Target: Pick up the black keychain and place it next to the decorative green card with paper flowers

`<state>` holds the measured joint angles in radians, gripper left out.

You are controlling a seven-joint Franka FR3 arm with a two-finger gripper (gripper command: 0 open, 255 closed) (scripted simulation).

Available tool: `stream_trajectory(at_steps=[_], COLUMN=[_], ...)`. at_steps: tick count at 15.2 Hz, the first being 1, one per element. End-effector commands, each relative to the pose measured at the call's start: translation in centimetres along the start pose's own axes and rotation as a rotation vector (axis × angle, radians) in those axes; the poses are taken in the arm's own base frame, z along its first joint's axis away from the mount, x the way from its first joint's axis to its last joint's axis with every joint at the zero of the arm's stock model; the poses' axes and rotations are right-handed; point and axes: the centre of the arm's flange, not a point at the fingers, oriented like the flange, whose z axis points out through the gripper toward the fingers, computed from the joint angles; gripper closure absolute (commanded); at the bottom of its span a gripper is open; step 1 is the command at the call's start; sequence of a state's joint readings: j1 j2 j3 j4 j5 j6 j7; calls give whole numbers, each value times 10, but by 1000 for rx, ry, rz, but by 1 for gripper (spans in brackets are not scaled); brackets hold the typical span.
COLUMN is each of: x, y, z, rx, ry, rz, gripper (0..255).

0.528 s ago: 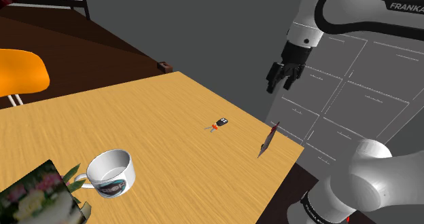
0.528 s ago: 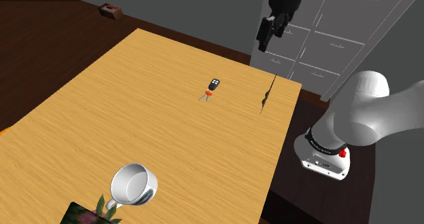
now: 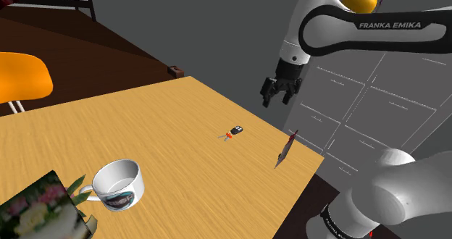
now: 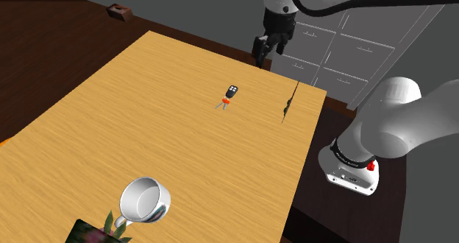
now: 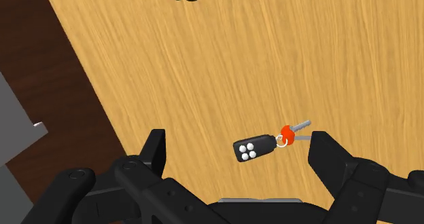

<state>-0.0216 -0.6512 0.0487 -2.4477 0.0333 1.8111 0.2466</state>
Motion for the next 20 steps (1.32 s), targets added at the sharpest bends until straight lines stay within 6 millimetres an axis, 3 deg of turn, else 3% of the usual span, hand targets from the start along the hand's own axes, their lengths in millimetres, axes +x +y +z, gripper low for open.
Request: stream_trajectory(at_steps=[1, 13, 20], x=[16, 116, 119], y=[-8, -52, -54], z=[21, 140, 177], rx=[-2, -16, -16], ry=[-4, -33, -34], rz=[33, 223, 231], gripper=[0, 0, 0])
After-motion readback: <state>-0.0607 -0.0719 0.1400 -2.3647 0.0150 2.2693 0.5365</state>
